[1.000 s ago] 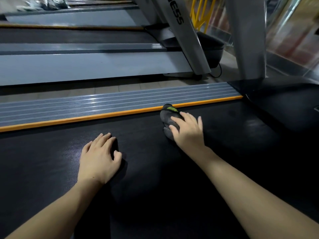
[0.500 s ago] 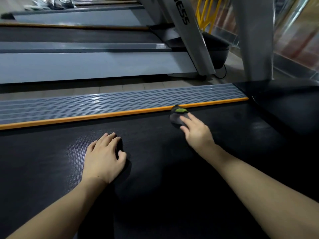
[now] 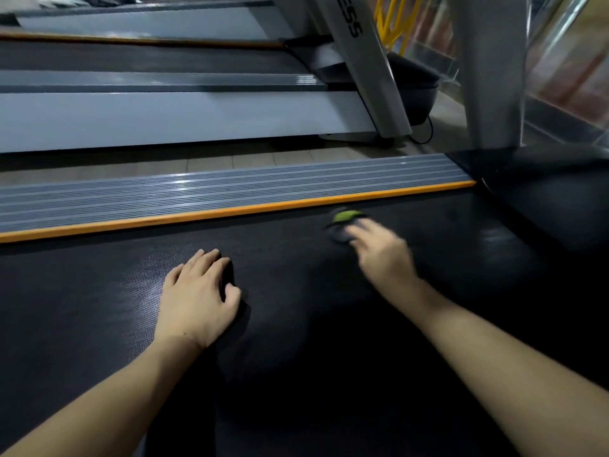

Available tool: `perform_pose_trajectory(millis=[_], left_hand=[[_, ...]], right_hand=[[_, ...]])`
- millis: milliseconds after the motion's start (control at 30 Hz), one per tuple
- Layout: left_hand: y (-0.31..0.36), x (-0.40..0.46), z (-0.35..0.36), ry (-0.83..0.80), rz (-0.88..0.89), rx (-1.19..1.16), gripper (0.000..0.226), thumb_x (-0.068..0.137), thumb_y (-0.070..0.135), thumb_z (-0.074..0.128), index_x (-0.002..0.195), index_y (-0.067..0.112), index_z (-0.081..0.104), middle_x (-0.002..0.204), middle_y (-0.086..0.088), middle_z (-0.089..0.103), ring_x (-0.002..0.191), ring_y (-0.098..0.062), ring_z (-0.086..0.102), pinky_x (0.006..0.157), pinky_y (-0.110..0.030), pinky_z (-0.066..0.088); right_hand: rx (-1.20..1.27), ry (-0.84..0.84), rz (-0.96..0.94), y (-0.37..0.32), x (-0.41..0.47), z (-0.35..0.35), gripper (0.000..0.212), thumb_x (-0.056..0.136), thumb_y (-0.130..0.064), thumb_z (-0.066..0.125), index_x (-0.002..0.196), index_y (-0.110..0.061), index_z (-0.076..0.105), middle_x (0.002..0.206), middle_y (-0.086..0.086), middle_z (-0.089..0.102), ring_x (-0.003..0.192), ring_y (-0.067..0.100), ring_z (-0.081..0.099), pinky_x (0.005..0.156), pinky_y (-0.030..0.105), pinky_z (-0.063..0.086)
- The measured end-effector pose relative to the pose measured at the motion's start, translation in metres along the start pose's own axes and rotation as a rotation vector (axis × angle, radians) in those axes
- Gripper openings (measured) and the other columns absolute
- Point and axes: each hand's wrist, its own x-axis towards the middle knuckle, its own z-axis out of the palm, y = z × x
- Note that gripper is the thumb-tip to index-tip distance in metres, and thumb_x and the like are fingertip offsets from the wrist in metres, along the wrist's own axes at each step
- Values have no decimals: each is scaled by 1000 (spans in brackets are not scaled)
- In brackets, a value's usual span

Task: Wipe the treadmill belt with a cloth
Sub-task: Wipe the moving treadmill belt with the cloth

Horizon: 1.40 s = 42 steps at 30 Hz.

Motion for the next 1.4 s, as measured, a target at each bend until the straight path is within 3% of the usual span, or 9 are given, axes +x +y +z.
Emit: perform_pose_trajectory(millis=[133, 333, 500, 633, 800, 900, 1033, 1167, 1400], left_hand=[[0, 2, 3, 0, 7, -10, 62, 81, 45, 33, 131, 23, 62, 149, 3, 52, 147, -17, 35, 118, -44, 26], [-1, 1, 4, 9, 8, -2, 60, 83, 47, 34, 131, 25, 62, 149, 5, 52, 147, -15, 34, 118, -42, 26], [-3, 1, 6, 2, 19, 12, 60, 84, 52, 36, 133, 26, 61, 150, 4, 51, 148, -16, 33, 118, -43, 26], [-2, 1, 8, 2, 12, 15, 61, 84, 54, 35, 134, 28, 60, 152, 5, 49, 149, -16, 31, 118, -43, 23], [-1, 1, 8, 3, 13, 2, 61, 84, 54, 33, 131, 28, 61, 150, 5, 51, 148, -15, 33, 118, -43, 25], [-3, 1, 6, 11, 21, -1, 59, 84, 52, 36, 130, 27, 62, 150, 5, 52, 147, -15, 34, 117, -43, 26], [-2, 0, 5, 7, 21, 6, 58, 84, 52, 36, 130, 27, 61, 150, 5, 51, 148, -16, 33, 117, -43, 25], [-1, 1, 6, 6, 19, -2, 58, 83, 53, 37, 129, 27, 61, 149, 5, 51, 148, -16, 32, 116, -43, 23], [-1, 2, 6, 8, 22, -5, 57, 83, 54, 34, 127, 28, 61, 149, 6, 51, 147, -16, 33, 116, -43, 25]], right_hand=[[-126, 6, 437, 31, 4, -6, 26, 88, -20, 67, 112, -22, 74, 125, 7, 68, 98, 37, 69, 79, 44, 53], [199, -67, 59, -145, -10, 29, 24, 86, -20, 65, 108, -27, 72, 119, 2, 67, 102, 27, 65, 79, 36, 54], [35, -61, -22, -42, -10, 3, 24, 87, -21, 63, 109, -28, 69, 124, -2, 65, 99, 29, 66, 80, 36, 56], [-131, -7, 402, 51, -16, -23, 28, 89, -19, 64, 116, -20, 72, 129, 9, 65, 102, 38, 66, 82, 43, 54], [5, -7, 259, -77, -12, 1, 21, 82, -18, 68, 102, -23, 71, 111, 2, 66, 89, 30, 66, 68, 36, 52], [179, -135, 60, -140, -25, 9, 30, 87, -19, 66, 116, -27, 68, 129, 0, 62, 107, 25, 62, 80, 34, 53], [69, -121, -32, -58, -23, -9, 29, 88, -20, 63, 115, -32, 65, 132, -6, 60, 107, 26, 62, 84, 36, 55], [-70, -33, 482, 46, -18, -37, 30, 93, -21, 61, 121, -25, 70, 138, 5, 60, 115, 34, 62, 91, 41, 49], [120, -105, 189, -130, -26, 4, 23, 86, -24, 69, 108, -21, 70, 121, 5, 64, 99, 30, 63, 78, 36, 52]])
